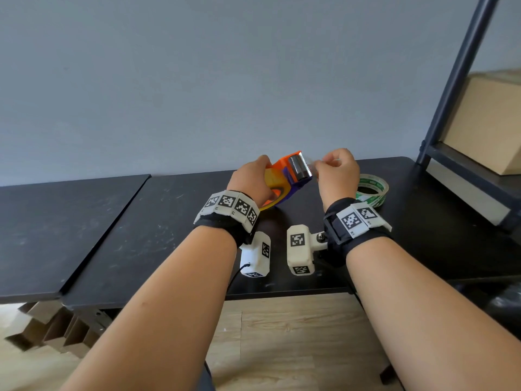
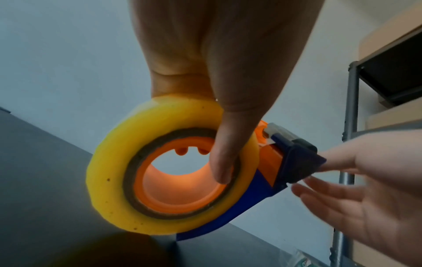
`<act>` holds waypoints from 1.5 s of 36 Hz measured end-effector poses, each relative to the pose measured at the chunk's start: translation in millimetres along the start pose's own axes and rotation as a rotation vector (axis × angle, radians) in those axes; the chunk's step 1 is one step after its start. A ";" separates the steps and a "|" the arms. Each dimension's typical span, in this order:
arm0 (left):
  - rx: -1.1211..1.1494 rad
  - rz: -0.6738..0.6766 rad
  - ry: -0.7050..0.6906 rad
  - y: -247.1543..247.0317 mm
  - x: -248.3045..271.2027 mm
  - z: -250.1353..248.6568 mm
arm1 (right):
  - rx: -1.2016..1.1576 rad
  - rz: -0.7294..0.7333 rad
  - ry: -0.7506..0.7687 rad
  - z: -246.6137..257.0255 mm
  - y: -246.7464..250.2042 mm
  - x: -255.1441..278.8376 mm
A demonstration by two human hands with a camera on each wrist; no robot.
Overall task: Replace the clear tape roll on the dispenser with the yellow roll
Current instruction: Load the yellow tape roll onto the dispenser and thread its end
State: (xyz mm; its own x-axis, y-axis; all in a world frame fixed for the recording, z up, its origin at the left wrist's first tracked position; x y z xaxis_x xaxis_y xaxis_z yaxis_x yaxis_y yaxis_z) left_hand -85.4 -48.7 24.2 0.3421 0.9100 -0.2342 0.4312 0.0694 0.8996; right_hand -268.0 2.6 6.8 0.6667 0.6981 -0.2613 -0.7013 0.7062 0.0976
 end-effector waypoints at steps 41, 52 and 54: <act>0.112 0.164 0.041 5.9 -7.6 -0.2 | 0.148 0.657 -0.106 -3.4 -47.0 26.3; 0.092 0.207 -0.029 7.0 -9.0 -7.5 | 0.329 0.750 -0.199 -10.1 -52.8 36.5; 0.092 0.195 -0.040 6.5 -7.5 -9.2 | 0.241 0.727 -0.230 -12.5 -55.1 37.4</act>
State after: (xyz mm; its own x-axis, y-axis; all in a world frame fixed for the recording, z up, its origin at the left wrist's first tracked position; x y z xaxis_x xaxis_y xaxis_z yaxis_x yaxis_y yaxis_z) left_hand -92.9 -51.3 35.2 0.4589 0.8853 -0.0757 0.4278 -0.1455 0.8921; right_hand -207.6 -11.6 -20.4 0.1171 0.9818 0.1498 -0.9239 0.0523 0.3791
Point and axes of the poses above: each hand's wrist, its own x-axis away from the middle knuckle, its own y-axis out of the back of the hand, z = x × y, the point moved 9 cm from there along -x, towards the middle knuckle
